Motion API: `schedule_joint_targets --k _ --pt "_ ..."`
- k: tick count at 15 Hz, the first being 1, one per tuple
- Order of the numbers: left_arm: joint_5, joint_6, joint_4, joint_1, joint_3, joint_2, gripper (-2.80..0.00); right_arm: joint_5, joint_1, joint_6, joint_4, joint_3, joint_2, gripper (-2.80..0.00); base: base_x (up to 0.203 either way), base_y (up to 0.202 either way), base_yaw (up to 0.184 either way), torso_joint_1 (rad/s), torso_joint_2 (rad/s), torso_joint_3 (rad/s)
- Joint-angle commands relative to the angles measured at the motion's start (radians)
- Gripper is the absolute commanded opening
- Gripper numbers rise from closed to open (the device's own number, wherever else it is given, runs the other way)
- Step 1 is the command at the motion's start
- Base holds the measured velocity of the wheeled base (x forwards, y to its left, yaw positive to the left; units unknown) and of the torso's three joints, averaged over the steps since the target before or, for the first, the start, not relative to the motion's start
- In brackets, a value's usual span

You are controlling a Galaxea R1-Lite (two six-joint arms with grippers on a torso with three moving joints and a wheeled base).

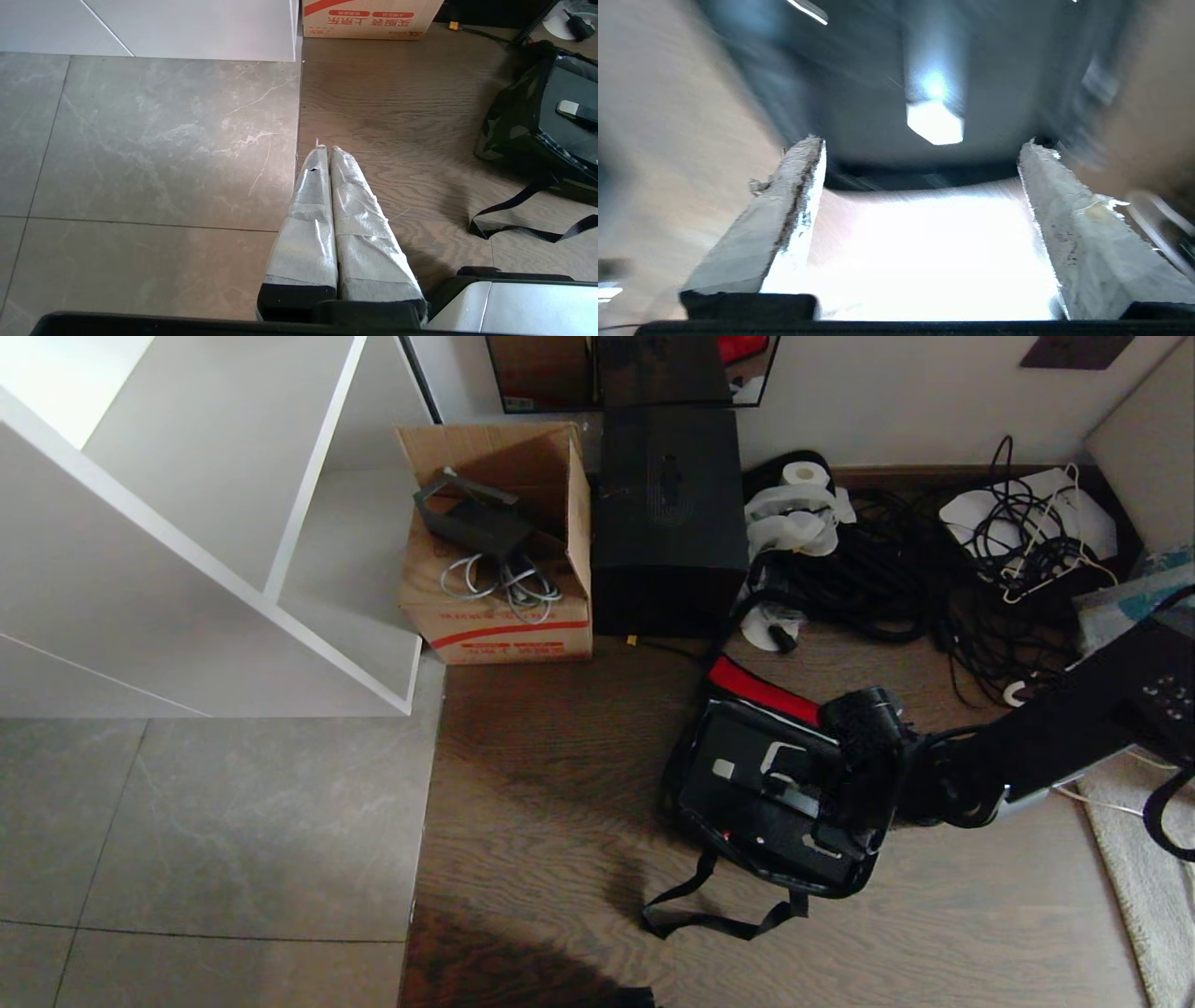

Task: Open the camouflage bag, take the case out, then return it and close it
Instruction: Grip the handle

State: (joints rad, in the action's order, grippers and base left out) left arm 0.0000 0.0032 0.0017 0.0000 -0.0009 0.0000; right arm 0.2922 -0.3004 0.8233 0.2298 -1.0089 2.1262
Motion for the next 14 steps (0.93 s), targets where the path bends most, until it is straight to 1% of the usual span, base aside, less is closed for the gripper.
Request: schedule_joint_targets --k 1,3,5,6,7,10,11,12,13,14 --pt "0.0 0.0 0.0 0.0 0.001 0.0 -2.8 0.112 -0.012 0.011 0.069 0.01 0.021 0.0 0.0 0.0 0.0 0.0 0.0 0.0" --pt "0.0 0.0 0.0 0.0 0.001 0.0 -2.8 0.159 -0.04 0.012 0.19 0.016 0.076 0.0 0.0 0.0 0.0 0.0 0.0 0.0" --pt "0.0 0.0 0.0 0.0 0.001 0.0 -2.8 0.26 -0.072 0.005 0.268 0.017 0.131 0.0 0.0 0.0 0.0 0.0 0.0 0.0" --pt "0.0 0.0 0.0 0.0 0.0 0.0 -2.8 0.303 -0.088 -0.01 0.311 0.012 0.149 0.0 0.0 0.0 0.0 0.0 0.0 0.0" --pt "0.0 0.0 0.0 0.0 0.001 0.0 -2.8 0.319 -0.102 -0.022 0.37 0.015 0.169 0.0 0.0 0.0 0.0 0.0 0.0 0.0" --pt "0.0 0.0 0.0 0.0 0.0 0.0 -2.8 0.332 -0.132 -0.018 0.505 0.033 0.223 0.0 0.0 0.0 0.0 0.0 0.0 0.0" --pt "0.0 0.0 0.0 0.0 0.001 0.0 -2.8 0.349 -0.138 -0.016 0.566 0.03 0.249 0.0 0.0 0.0 0.0 0.0 0.0 0.0" --pt "0.0 0.0 0.0 0.0 0.001 0.0 -2.8 0.372 -0.144 0.002 0.654 0.028 0.282 0.0 0.0 0.0 0.0 0.0 0.0 0.0" --pt "0.0 0.0 0.0 0.0 -0.001 0.0 -2.8 0.383 -0.146 0.047 0.738 0.03 0.308 0.0 0.0 0.0 0.0 0.0 0.0 0.0" --pt "0.0 0.0 0.0 0.0 0.001 0.0 -2.8 0.389 -0.147 0.128 0.831 0.035 0.333 0.0 0.0 0.0 0.0 0.0 0.0 0.0"
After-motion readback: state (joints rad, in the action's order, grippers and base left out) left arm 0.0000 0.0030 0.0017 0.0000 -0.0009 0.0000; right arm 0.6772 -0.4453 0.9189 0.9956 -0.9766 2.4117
